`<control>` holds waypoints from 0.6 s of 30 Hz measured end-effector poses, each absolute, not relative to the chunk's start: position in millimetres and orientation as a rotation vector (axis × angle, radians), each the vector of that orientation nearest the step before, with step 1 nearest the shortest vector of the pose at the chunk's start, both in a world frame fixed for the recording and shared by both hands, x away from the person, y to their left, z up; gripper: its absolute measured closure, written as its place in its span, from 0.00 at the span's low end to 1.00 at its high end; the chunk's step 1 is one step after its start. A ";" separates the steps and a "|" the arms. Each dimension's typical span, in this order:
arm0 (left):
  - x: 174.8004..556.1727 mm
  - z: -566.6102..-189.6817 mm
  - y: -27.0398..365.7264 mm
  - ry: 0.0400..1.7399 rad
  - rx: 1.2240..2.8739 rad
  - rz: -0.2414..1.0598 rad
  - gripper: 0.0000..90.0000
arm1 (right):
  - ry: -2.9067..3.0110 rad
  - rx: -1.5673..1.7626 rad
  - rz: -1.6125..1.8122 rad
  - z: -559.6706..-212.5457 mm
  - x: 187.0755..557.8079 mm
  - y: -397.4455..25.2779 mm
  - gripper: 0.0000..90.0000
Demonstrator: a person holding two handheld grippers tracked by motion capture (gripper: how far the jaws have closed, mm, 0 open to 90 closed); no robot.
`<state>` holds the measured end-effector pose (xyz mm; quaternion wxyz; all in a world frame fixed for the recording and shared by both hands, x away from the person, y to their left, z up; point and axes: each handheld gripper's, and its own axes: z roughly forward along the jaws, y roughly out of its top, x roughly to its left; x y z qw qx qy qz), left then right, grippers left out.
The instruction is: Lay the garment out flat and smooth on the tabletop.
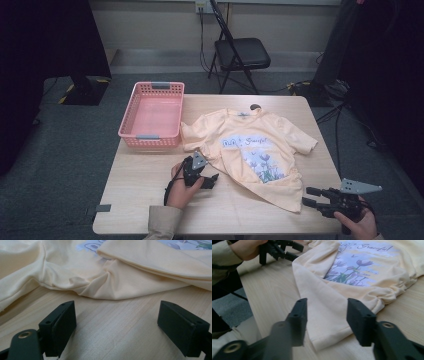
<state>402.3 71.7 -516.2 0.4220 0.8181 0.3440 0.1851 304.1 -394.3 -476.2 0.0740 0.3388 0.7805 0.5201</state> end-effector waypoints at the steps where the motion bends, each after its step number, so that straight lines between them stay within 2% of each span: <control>1: 402.3 -516.2 71.7 0.861 2.048 0.464 0.17 | 2.328 1.024 1.556 -475.7 306.7 -394.1 0.47; 5: 402.3 -516.2 71.7 0.862 2.048 0.464 0.16 | 2.301 1.071 1.485 -475.2 320.2 -392.3 0.29; 8: 402.3 -516.2 71.7 0.861 2.048 0.464 0.17 | 2.287 1.074 1.429 -474.4 327.6 -389.8 0.26; 11: 402.3 -516.2 71.7 0.861 2.049 0.464 0.17 | 2.268 1.069 1.379 -474.4 339.9 -384.8 0.16; 18: 402.3 -516.2 71.7 0.862 2.048 0.464 0.16 | 2.230 1.087 1.279 -477.8 365.3 -379.4 0.14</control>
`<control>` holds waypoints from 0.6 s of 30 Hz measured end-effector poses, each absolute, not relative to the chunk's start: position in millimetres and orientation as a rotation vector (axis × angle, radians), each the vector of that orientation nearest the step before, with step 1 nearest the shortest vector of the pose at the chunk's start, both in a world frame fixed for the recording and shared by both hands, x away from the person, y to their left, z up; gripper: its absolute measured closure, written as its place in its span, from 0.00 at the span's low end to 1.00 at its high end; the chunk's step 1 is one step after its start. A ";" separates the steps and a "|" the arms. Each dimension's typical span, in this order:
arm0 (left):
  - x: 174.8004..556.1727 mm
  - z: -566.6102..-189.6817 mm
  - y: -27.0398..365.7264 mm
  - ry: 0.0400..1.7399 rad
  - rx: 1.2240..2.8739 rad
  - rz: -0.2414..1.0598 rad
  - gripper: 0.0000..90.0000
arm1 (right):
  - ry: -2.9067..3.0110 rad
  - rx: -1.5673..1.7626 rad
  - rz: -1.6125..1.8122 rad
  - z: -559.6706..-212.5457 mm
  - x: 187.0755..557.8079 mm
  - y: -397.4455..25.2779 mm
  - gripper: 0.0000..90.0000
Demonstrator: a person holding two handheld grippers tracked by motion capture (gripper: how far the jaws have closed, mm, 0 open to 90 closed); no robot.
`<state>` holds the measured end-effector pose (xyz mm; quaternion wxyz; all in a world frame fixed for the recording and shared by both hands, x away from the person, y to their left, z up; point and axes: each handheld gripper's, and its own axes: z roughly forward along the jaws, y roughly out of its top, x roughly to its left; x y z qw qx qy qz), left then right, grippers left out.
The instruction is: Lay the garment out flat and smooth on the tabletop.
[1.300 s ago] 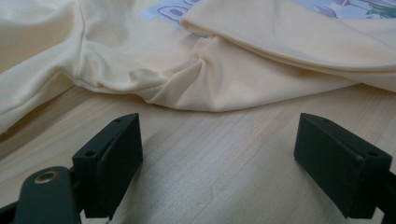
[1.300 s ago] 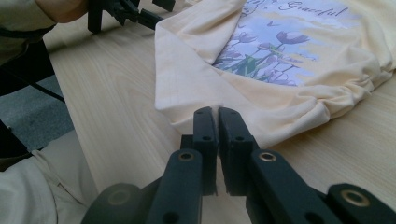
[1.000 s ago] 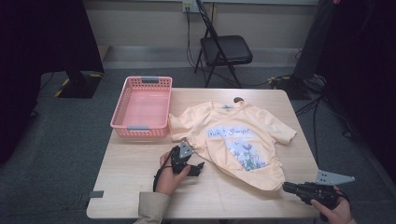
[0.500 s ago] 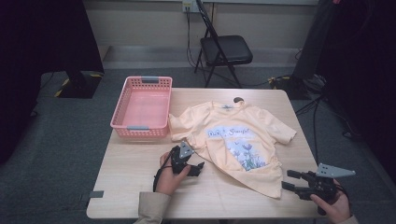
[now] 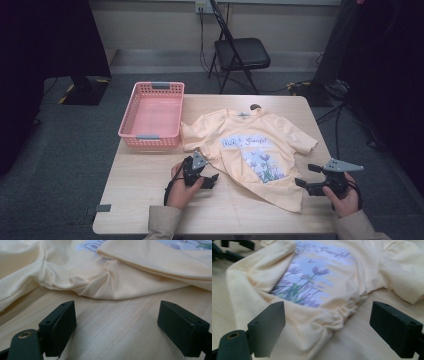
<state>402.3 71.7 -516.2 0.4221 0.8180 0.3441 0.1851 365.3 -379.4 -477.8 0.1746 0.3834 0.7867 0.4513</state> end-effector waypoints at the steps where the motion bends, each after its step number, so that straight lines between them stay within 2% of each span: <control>1: 402.3 -516.2 71.7 0.862 2.048 0.463 0.17 | 2.226 1.092 1.266 -478.2 369.0 -379.1 0.14; 18: 402.3 -516.2 71.7 0.861 2.048 0.464 0.17 | 2.257 1.154 1.125 -495.9 410.3 -365.4 0.14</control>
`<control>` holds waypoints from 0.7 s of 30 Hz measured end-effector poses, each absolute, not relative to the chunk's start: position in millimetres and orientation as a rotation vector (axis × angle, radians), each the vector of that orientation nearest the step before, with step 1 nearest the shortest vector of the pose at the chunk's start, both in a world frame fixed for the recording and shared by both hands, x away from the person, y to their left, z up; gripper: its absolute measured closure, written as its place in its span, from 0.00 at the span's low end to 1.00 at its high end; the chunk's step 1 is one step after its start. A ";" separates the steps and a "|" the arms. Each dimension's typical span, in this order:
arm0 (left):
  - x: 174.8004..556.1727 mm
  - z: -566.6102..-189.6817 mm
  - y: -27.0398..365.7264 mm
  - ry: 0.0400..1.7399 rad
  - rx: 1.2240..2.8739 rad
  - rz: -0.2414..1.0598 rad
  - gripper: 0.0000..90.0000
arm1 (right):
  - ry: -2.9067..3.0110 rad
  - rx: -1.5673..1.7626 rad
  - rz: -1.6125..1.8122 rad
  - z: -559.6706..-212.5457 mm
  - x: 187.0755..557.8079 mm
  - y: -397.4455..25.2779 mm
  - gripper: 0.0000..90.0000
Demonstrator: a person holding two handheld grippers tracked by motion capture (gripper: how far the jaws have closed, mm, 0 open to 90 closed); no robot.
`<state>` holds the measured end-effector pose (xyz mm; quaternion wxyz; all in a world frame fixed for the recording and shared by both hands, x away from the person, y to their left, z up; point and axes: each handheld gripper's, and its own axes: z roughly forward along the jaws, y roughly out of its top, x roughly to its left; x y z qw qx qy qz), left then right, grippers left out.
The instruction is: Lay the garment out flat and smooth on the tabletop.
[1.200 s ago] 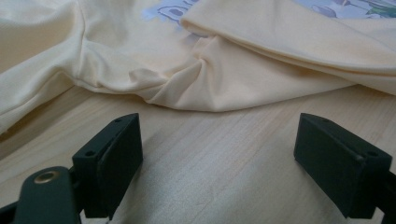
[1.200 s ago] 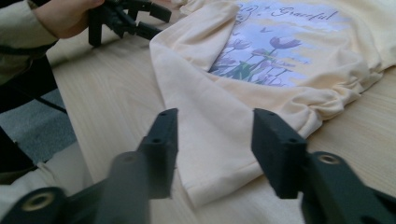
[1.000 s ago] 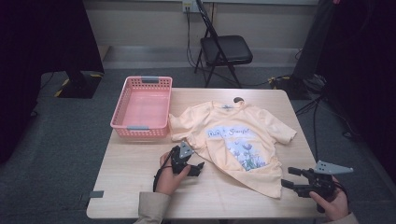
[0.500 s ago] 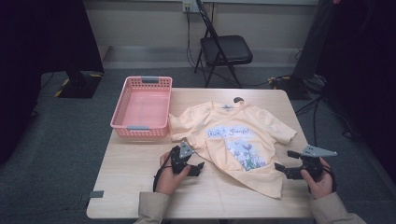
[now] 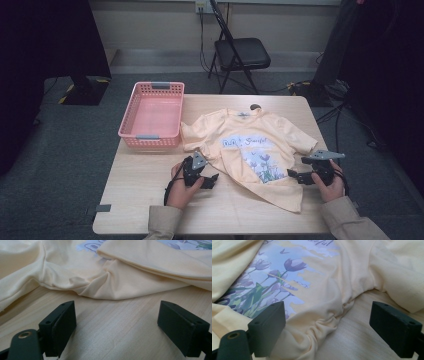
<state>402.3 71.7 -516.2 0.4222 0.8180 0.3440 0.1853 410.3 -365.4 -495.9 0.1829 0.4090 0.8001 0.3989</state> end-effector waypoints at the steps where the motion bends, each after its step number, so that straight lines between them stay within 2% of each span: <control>1: 402.3 -516.2 71.7 0.862 2.048 0.464 0.16 | 2.261 1.157 1.124 -497.4 411.2 -365.1 0.14; 21: 402.0 -516.1 71.6 0.864 2.048 0.463 0.17 | 2.320 1.150 1.046 -503.8 414.3 -363.5 0.14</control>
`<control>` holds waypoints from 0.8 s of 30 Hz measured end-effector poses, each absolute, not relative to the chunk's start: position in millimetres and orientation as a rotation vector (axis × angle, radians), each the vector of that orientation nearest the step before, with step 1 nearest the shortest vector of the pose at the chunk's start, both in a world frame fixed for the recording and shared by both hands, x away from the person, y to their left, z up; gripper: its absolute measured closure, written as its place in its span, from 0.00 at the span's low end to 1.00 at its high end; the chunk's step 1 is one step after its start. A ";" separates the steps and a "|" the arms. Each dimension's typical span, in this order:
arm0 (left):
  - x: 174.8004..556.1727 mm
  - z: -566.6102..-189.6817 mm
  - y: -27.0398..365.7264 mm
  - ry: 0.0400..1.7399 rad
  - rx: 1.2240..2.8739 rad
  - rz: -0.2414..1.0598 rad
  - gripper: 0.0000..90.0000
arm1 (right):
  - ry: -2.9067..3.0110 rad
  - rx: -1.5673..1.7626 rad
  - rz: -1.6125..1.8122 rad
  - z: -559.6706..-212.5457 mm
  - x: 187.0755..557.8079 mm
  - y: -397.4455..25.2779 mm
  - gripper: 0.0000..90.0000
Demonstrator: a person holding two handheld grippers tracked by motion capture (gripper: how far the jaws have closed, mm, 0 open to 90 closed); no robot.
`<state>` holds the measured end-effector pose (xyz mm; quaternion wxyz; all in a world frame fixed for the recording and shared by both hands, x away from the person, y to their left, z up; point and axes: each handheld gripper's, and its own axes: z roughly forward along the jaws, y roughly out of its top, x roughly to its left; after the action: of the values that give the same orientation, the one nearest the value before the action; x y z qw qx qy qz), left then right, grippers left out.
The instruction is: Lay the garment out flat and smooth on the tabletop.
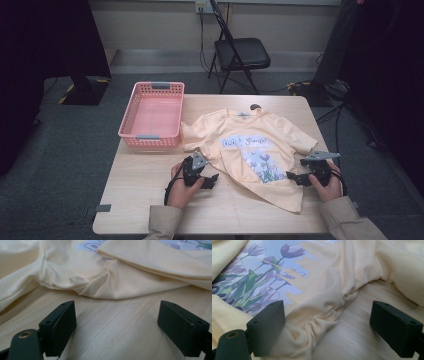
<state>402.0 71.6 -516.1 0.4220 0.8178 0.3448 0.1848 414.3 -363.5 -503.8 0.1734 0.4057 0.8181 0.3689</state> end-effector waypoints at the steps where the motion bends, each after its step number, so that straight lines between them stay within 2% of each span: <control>1: 402.3 -516.0 71.6 0.863 2.050 0.464 0.17 | 2.320 1.151 1.046 -503.8 414.3 -363.5 0.14; 14: 408.8 -510.9 68.6 0.891 2.006 0.438 0.18 | 2.321 1.149 1.047 -503.9 414.4 -363.4 0.13; 24: 430.1 -480.7 50.7 0.878 1.963 0.412 0.18 | 2.320 1.150 1.047 -503.9 414.4 -363.4 0.13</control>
<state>430.1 50.7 -480.7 0.4581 0.7970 0.3564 0.1671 414.4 -363.4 -503.9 0.1732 0.4055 0.8181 0.3691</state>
